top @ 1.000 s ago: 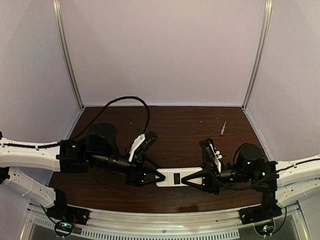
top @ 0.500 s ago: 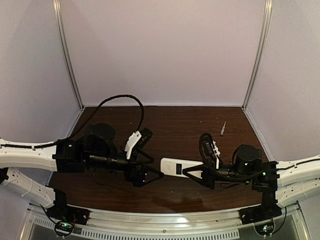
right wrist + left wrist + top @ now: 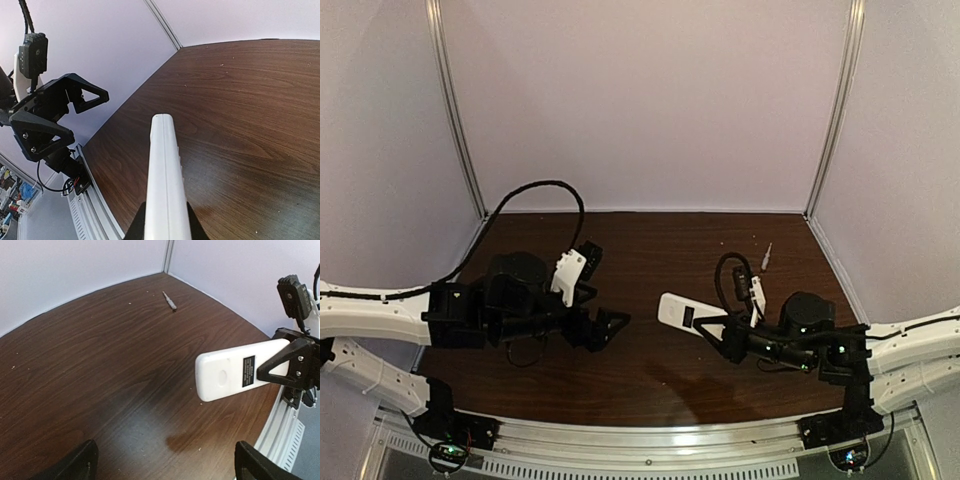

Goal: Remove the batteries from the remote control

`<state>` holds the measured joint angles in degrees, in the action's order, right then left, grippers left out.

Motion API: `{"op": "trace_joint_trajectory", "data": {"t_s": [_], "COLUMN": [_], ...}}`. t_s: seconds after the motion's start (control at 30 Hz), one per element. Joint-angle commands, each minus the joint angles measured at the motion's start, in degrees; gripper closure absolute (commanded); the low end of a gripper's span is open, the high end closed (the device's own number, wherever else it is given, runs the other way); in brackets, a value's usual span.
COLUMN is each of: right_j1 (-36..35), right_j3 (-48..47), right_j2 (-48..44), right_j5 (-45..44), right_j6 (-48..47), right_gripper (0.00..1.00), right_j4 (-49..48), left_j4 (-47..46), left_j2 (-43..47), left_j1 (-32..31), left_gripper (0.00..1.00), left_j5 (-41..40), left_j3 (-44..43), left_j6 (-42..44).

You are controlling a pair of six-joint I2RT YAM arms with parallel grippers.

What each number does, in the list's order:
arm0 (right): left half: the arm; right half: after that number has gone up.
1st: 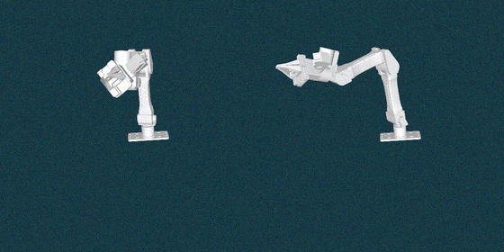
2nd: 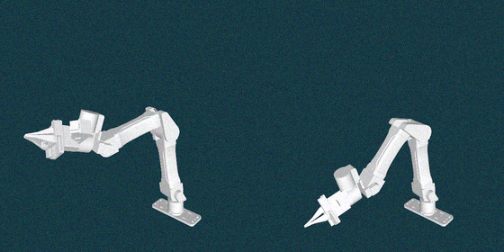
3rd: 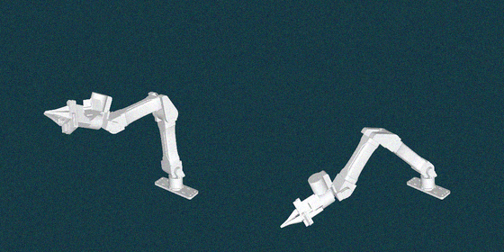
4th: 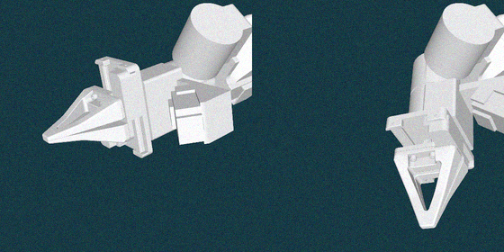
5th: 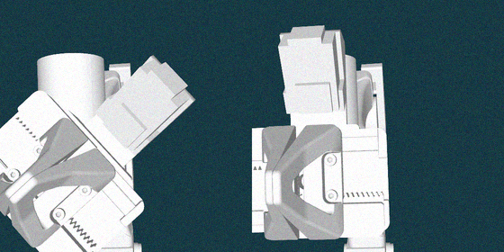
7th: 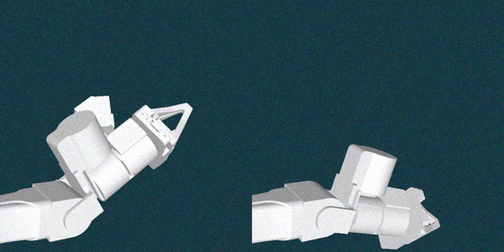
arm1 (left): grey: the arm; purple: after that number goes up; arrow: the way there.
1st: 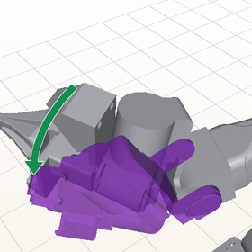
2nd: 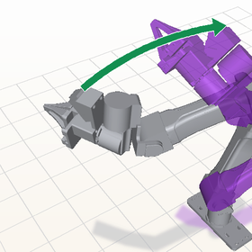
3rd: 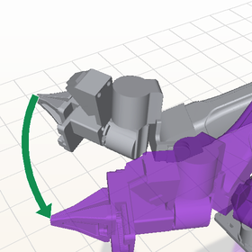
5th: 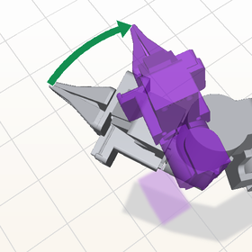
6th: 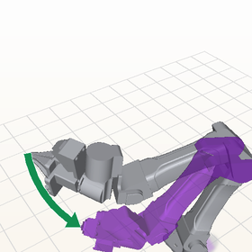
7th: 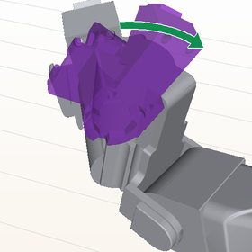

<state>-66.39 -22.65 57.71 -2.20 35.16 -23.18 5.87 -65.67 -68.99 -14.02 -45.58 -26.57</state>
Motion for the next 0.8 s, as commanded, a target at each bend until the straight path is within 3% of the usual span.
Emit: {"op": "trace_joint_trajectory", "data": {"t_s": [0.0, 0.33, 0.53, 0.77], "right_j1": [0.9, 3.3, 4.5, 5.1], "right_j3": [2.1, 3.9, 4.0, 3.9], "right_j2": [0.6, -2.0, -1.1, -0.4], "right_j5": [-3.1, -4.5, -2.7, 0.0], "right_j6": [3.3, 8.3, 9.2, 10.3], "right_gripper": [1.0, 1.0, 1.0, 1.0], "right_j4": [-5.4, -4.9, -6.1, -7.7], "left_j4": [0.2, 2.5, 3.9, -0.1], "left_j2": [-2.2, -7.6, -11.0, -13.0], "left_j1": [0.3, 1.7, 2.3, 2.3], "left_gripper": [0.03, 0.03, 0.03, 0.03], "left_j5": [-6.3, -0.3, -1.4, 2.5], "left_j3": [-0.1, -3.0, -4.9, -4.3], "left_j6": [0.7, -2.5, -5.6, -4.6]}}
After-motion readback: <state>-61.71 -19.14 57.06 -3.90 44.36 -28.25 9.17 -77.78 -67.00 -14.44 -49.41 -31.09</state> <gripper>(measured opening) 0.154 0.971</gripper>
